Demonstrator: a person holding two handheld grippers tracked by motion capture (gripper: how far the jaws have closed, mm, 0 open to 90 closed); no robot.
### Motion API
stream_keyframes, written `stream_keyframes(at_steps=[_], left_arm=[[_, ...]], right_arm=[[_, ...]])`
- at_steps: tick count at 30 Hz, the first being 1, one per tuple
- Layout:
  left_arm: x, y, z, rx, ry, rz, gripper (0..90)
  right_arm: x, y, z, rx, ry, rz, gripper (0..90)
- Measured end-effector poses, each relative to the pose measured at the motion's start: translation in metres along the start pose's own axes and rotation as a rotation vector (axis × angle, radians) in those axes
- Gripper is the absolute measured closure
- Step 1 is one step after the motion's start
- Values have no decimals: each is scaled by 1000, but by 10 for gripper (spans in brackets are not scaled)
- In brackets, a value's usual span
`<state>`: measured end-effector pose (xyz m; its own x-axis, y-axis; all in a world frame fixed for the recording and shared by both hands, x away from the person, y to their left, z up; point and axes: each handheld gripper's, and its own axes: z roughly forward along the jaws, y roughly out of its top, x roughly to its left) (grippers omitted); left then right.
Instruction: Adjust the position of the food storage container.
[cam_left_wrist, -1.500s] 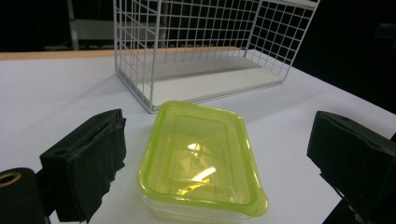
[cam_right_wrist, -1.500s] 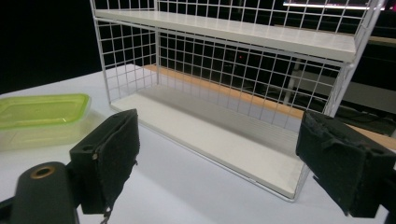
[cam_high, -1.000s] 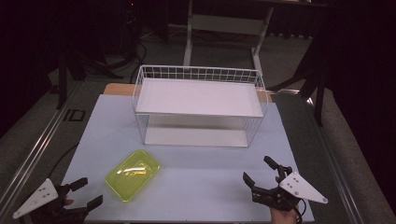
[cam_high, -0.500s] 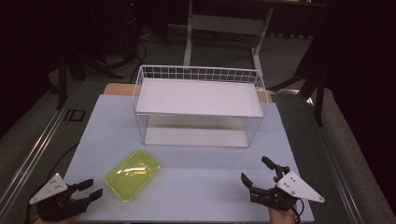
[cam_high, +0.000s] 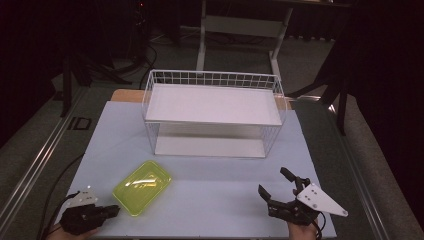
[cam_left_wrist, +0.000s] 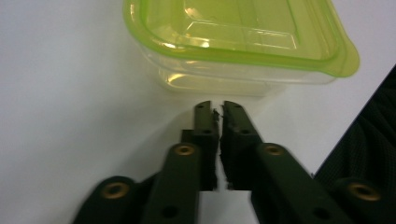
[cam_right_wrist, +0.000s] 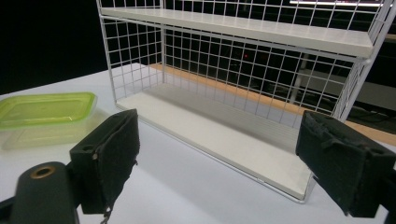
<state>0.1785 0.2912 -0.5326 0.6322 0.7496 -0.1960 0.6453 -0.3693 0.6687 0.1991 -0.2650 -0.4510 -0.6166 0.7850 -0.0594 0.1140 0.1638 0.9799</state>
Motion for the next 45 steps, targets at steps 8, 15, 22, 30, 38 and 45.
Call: stream_keyframes(at_steps=[8, 15, 22, 30, 38, 45], left_arm=[[5, 12, 11, 5, 6, -38, 900], [13, 21, 18, -9, 42, -53, 900], [22, 31, 19, -16, 72, -95, 900], [19, 27, 17, 19, 76, -153, 900], [24, 39, 25, -38, 69, -136, 900], [37, 55, 40, -47, 77, -148, 900]], right_arm=[[0, 0, -1, -3, 1, -4, 137], [-2, 0, -1, -6, 4, -4, 138], [-2, 0, -3, -12, -2, -12, 138], [-2, 0, -3, -8, -3, -17, 138], [-1, 0, -1, -3, 0, -20, 138], [-1, 0, -2, -5, 2, -20, 138]])
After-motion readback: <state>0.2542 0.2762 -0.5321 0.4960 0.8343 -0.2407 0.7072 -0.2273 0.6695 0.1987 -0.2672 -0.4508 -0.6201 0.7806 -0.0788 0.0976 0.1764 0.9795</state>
